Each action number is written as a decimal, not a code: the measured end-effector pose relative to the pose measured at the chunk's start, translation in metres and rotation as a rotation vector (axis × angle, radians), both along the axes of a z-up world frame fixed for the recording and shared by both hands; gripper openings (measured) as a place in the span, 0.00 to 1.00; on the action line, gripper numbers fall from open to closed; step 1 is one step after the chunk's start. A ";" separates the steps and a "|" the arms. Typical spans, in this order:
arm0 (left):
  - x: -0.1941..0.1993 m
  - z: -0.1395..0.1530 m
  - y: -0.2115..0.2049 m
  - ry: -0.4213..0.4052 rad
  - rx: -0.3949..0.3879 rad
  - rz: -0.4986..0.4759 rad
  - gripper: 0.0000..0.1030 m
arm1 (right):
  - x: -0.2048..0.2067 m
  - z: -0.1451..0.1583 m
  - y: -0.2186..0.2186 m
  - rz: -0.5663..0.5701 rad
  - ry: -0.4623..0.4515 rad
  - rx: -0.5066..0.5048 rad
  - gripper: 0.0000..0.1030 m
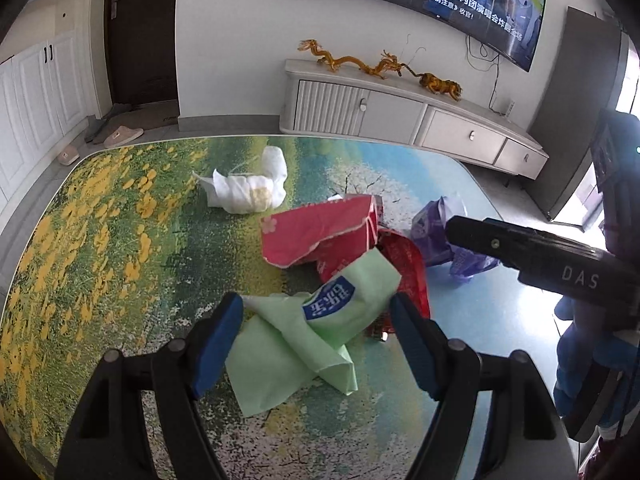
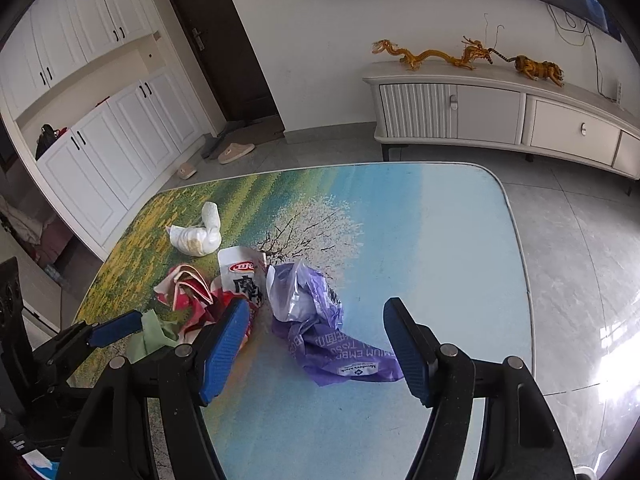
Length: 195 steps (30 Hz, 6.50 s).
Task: Collect trash
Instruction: 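Grasp the large purple bag with the right gripper while the left grasps green paper, then carry the purple bag and green paper over the bin and open both grippers, then move both tools back over the table toward the red wrappers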
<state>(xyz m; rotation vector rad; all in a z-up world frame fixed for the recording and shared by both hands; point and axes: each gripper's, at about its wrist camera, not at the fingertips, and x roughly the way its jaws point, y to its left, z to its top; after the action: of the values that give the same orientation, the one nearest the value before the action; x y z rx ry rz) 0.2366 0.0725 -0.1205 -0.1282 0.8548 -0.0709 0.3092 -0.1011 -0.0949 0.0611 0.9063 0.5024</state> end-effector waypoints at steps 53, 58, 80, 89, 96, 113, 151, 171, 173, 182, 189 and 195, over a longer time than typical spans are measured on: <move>-0.125 0.135 -0.033 -0.280 -0.229 -0.097 0.31 | -0.187 0.116 -0.068 -0.217 -0.202 0.137 0.22; -0.131 0.142 -0.040 -0.297 -0.252 -0.141 0.31 | -0.197 0.125 -0.069 -0.250 -0.225 0.136 0.22; -0.120 0.158 -0.138 -0.268 -0.268 -0.369 0.31 | -0.222 0.115 -0.192 -0.573 -0.215 0.174 0.22; -0.112 0.141 -0.236 -0.193 -0.219 -0.527 0.32 | -0.242 0.077 -0.275 -0.749 -0.133 0.173 0.22; -0.109 0.112 -0.313 -0.094 -0.184 -0.641 0.32 | -0.258 0.033 -0.318 -0.841 -0.038 0.173 0.24; -0.104 0.028 -0.441 0.135 -0.159 -0.811 0.42 | -0.283 -0.058 -0.386 -1.007 0.184 0.234 0.37; -0.099 0.121 -0.288 -0.116 -0.149 -0.525 0.49 | -0.279 0.054 -0.341 -0.936 -0.033 0.229 0.51; -0.135 0.254 -0.080 -0.377 -0.157 -0.215 0.49 | -0.248 0.213 -0.216 -0.610 -0.332 0.175 0.51; -0.142 0.266 -0.063 -0.393 -0.157 -0.192 0.49 | -0.246 0.229 -0.201 -0.566 -0.355 0.182 0.51; -0.164 0.312 0.000 -0.472 -0.115 -0.079 0.49 | -0.240 0.277 -0.141 -0.404 -0.442 0.198 0.51; -0.150 0.297 0.028 -0.431 -0.118 -0.026 0.49 | -0.224 0.275 -0.106 -0.311 -0.430 0.229 0.51; -0.102 0.237 0.025 -0.314 -0.134 -0.007 0.49 | -0.184 0.224 -0.087 -0.269 -0.320 0.217 0.50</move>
<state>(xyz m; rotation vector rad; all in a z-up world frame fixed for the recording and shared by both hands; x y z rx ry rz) 0.1343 0.0978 0.1170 -0.2333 0.5367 -0.1514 0.1248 -0.1884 0.1289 0.2882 0.5173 0.3445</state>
